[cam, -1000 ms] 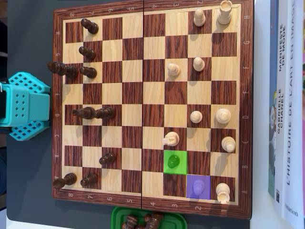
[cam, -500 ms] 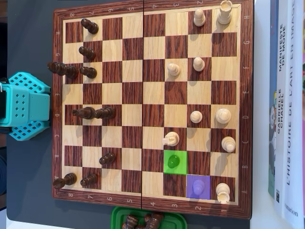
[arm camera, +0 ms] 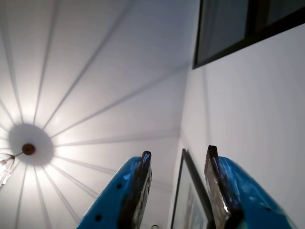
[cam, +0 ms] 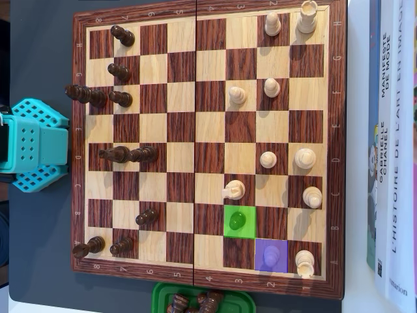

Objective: Play chess

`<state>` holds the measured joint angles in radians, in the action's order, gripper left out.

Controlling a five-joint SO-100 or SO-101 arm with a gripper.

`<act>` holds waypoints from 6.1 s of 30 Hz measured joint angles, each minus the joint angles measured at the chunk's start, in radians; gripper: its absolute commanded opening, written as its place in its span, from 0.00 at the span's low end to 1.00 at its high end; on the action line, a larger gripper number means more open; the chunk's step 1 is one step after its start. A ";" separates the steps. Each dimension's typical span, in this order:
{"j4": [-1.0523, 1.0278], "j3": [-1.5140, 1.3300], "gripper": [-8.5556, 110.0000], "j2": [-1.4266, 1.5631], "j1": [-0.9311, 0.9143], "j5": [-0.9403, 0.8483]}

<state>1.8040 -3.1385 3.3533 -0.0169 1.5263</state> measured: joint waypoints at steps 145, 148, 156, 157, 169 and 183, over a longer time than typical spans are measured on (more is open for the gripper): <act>-2.918 1.583 0.21 -1.922 -0.210 -0.374; -2.918 1.583 0.21 -1.922 -0.210 -0.374; -2.918 1.583 0.21 -1.922 -0.210 -0.374; -2.918 1.583 0.21 -1.922 -0.210 -0.374; -2.918 1.585 0.21 -1.934 -0.210 -0.374; -2.918 1.651 0.21 -2.014 -0.215 -0.380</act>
<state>-1.1137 -1.4880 1.3392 -0.2316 1.1459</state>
